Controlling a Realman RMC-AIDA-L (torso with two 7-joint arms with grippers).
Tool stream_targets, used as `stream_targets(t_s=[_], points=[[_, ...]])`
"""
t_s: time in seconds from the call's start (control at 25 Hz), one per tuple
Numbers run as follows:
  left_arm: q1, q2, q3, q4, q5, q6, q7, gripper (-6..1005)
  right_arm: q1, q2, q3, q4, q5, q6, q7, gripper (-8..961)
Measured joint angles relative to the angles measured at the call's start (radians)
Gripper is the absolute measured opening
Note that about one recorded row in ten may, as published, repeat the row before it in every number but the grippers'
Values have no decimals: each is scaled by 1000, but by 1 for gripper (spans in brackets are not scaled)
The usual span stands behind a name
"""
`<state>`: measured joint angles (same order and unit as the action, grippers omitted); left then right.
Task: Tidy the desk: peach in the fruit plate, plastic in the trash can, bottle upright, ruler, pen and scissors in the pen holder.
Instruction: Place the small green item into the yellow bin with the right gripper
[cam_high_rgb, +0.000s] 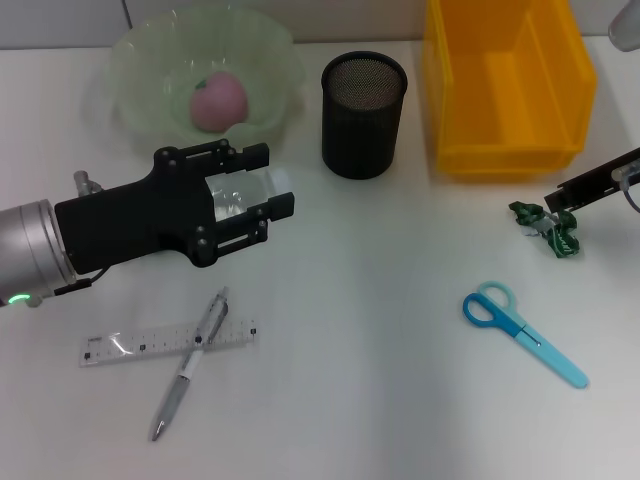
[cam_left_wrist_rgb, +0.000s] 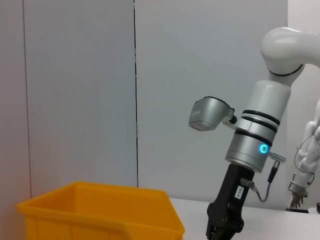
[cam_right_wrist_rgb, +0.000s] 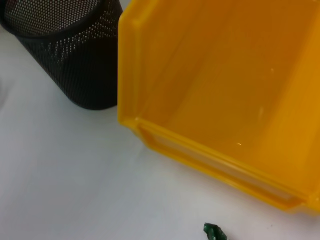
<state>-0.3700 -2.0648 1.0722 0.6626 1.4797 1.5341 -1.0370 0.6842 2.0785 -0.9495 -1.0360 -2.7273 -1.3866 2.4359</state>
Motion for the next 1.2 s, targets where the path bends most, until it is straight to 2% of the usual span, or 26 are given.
stream_targets(t_s=[0.72, 1.2], points=[[-9, 0, 0, 0, -1, -20, 2, 581, -21, 2, -1, -69, 38, -15, 0, 34], [-10, 0, 0, 0, -5, -25, 3, 581, -53, 3, -12, -258, 131, -86, 6, 59]])
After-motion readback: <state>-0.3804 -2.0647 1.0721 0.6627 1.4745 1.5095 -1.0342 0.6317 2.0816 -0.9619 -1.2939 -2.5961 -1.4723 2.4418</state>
